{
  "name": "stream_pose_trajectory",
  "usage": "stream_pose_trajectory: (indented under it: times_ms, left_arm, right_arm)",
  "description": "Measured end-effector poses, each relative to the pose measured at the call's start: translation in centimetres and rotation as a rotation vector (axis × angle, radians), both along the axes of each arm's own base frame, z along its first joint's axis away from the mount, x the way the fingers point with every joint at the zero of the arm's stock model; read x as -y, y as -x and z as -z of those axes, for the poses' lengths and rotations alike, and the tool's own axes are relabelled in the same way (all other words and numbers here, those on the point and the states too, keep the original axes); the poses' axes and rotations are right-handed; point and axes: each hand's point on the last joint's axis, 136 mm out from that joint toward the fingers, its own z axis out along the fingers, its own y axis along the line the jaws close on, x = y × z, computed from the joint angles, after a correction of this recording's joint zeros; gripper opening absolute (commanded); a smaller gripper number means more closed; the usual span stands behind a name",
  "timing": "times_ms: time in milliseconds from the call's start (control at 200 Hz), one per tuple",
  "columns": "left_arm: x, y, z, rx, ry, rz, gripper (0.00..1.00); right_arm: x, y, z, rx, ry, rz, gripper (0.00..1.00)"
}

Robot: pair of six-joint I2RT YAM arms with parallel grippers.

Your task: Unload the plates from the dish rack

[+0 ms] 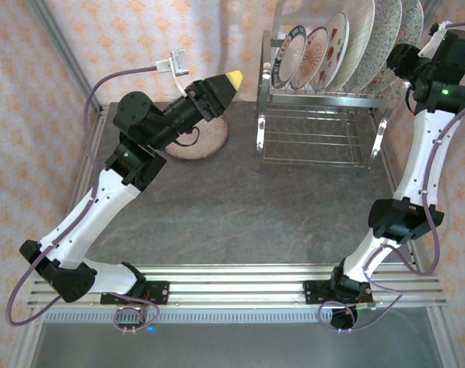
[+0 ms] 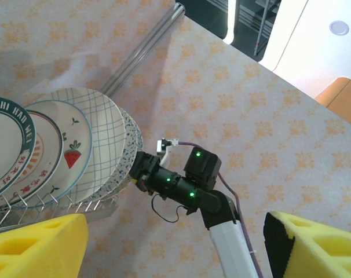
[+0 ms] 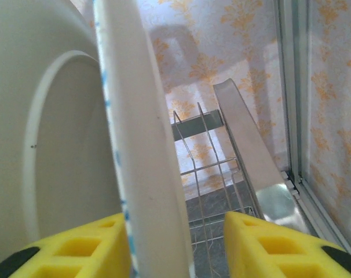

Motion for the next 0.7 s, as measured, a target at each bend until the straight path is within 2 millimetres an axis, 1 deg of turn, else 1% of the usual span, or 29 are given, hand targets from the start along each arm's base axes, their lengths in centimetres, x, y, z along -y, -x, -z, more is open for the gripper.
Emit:
stream_pose_trajectory:
  times_ms: [90, 225, 265, 330, 390, 556, 696]
  left_arm:
    - [0.0, 0.1, -0.2, 0.004, 0.003, 0.001, 0.81]
    - [0.0, 0.1, -0.2, 0.004, 0.003, 0.001, 0.81]
    - [0.0, 0.1, -0.2, 0.004, 0.003, 0.001, 0.81]
    - [0.0, 0.1, -0.2, 0.004, 0.003, 0.001, 0.81]
    - [0.0, 0.1, -0.2, 0.004, 0.003, 0.001, 0.81]
    - [0.0, 0.1, -0.2, 0.004, 0.003, 0.001, 0.81]
    - [0.0, 0.1, -0.2, 0.004, 0.003, 0.001, 0.81]
  right_arm:
    - [-0.6, -0.4, 0.1, -0.003, 0.011, -0.017, 0.31]
    - [-1.0, -0.9, 0.1, -0.005, 0.033, -0.031, 0.13]
    - [-0.7, -0.9, 0.2, -0.010, 0.057, -0.015, 0.08]
    - [-0.2, -1.0, 0.5, -0.021, 0.085, 0.003, 0.05]
    - [-0.2, -1.0, 0.4, -0.023, 0.103, 0.005, 0.00]
    - [-0.9, -0.9, 0.0, -0.026, 0.139, 0.011, 0.00]
    - [-1.0, -0.6, -0.5, -0.025, 0.170, 0.029, 0.00]
